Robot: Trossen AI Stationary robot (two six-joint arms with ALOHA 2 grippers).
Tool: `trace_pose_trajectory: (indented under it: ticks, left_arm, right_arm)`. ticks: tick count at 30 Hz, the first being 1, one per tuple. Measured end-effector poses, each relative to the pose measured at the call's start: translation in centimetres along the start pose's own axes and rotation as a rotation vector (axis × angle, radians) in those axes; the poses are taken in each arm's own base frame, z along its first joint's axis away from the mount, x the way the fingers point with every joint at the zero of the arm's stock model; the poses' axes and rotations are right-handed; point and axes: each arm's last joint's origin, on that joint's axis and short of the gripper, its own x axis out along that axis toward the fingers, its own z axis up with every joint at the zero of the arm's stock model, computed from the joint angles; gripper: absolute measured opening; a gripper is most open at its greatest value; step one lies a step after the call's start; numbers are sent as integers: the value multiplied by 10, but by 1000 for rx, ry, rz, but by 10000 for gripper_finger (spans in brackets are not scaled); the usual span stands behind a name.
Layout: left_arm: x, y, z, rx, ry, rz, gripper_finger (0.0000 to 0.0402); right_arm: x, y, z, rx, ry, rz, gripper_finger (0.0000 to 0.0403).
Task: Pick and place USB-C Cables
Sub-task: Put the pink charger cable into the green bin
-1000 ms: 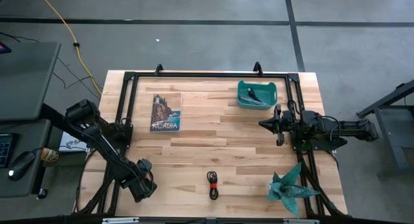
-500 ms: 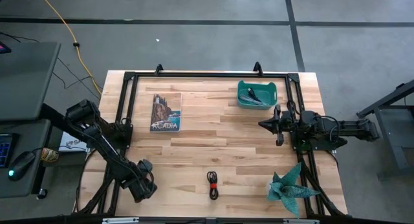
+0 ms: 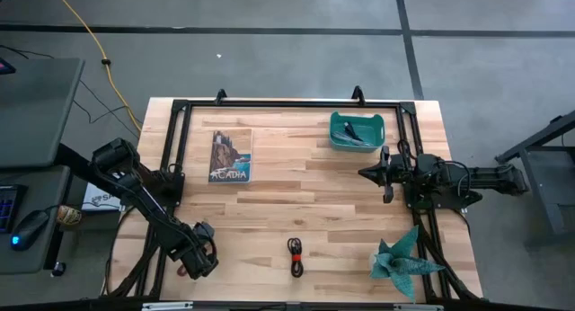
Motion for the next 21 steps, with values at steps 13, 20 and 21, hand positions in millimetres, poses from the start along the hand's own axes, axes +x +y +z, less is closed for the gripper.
trace_pose_trajectory:
  ticks: [13, 20, 21]
  left_arm:
    - [-45, -39, 34, 347, -275, -194, 0]
    - [-80, -56, 93, 685, -592, -289, 0]
    - [-84, -57, 102, 726, -632, -295, 0]
  right_arm:
    - [0, 0, 0, 1, -3, -8, 0]
    - [0, 0, 0, 5, -1, -9, 0]
    - [0, 0, 0, 4, 0, -9, 0]
